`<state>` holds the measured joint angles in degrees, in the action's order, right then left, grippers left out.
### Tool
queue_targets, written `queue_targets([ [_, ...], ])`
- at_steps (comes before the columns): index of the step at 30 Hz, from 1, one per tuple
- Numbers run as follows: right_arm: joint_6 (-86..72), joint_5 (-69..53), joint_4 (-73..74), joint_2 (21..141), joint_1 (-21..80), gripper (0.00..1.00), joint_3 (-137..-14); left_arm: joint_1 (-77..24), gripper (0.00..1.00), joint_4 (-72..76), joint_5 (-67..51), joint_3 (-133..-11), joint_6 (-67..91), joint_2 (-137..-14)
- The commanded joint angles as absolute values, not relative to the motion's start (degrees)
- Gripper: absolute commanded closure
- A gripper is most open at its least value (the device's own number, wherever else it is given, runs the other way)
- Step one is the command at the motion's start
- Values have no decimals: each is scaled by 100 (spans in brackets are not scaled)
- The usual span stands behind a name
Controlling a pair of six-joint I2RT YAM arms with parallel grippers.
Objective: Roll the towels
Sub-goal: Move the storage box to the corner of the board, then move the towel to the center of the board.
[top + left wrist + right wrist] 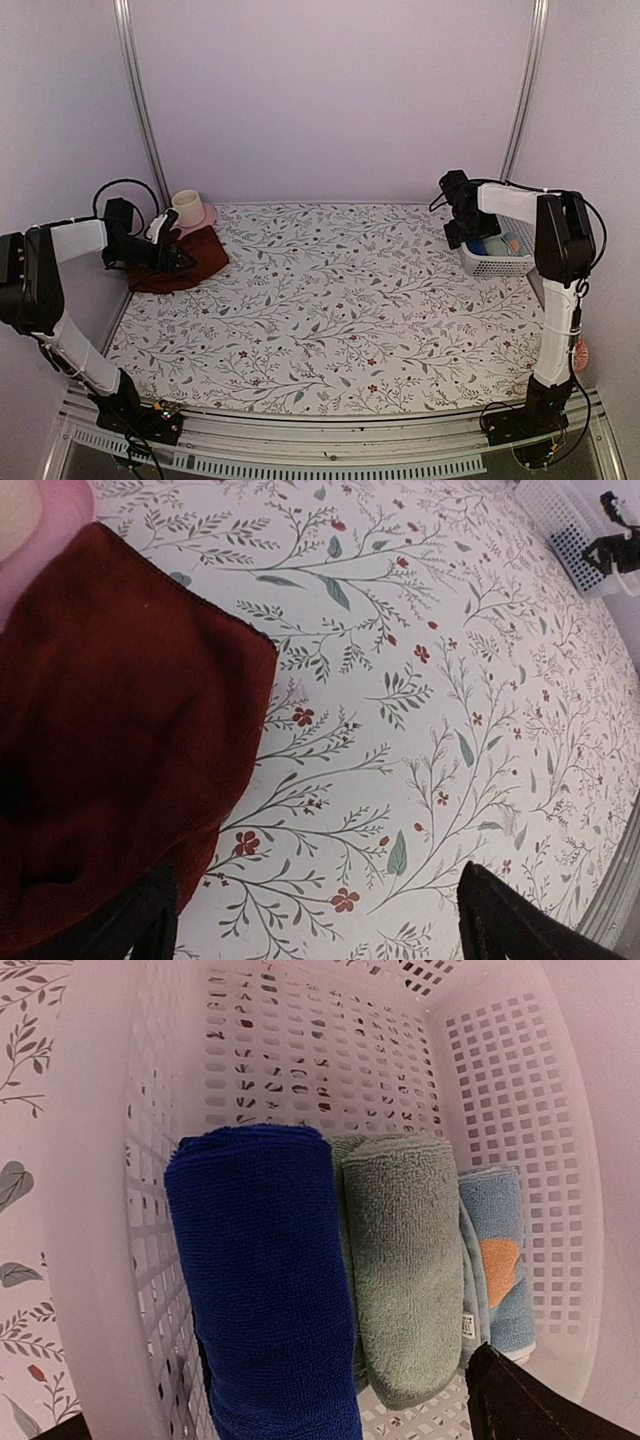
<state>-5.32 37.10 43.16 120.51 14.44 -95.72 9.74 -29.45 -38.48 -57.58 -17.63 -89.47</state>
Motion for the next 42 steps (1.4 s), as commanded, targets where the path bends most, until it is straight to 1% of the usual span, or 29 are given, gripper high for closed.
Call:
queue_targets([
  [1, -548, 4115, 4119, 11706, 1384, 1, -9345, 1146, 3, -2949, -3897, -5840, -2122, -8726],
  [8, -580, 4081, 4047, 11430, 1361, 1, -9095, 1282, 3, -2894, -3799, -5744, -2530, -8673],
  [11, -482, 3392, 3883, 11091, 1381, 1, -9012, 1283, 3, -2970, -3510, -5738, -2759, -8626],
  [17, -72, 1936, 2988, 10157, 1655, 1, -8789, 1268, 3, -2943, -2965, -5588, -3100, -8545],
  [21, 208, 1254, 2460, 9914, 2141, 1, -8776, 1231, 10, -2725, -2766, -5623, -3111, -8780],
  [25, 313, 1121, 1899, 9843, 2782, 1, -8550, 1119, 19, -2531, -2656, -5777, -3024, -9197],
  [29, 215, 798, 1426, 9709, 3210, 1, -8204, 824, 22, -2183, -2115, -5767, -2997, -9575],
  [30, 172, 718, 1345, 9665, 3290, 1, -8126, 733, 25, -2089, -1911, -5751, -2997, -9672],
  [33, 81, 660, 1279, 9612, 3619, 0, -8053, 454, 35, -1868, -1346, -5714, -3022, -9983],
  [35, 95, 695, 1296, 9579, 3836, 0, -8055, 385, 46, -1734, -1195, -5712, -3020, -10130],
  [38, 72, 722, 1296, 9530, 4182, 1, -8000, 355, 55, -1634, -1079, -5772, -3014, -10362],
  [41, 74, 907, 1187, 9536, 4495, 1, -7860, 290, 75, -1624, -1015, -5849, -3040, -10576],
  [42, 87, 979, 1098, 9524, 4577, 1, -7774, 253, 83, -1648, -1038, -5861, -3057, -10615],
])
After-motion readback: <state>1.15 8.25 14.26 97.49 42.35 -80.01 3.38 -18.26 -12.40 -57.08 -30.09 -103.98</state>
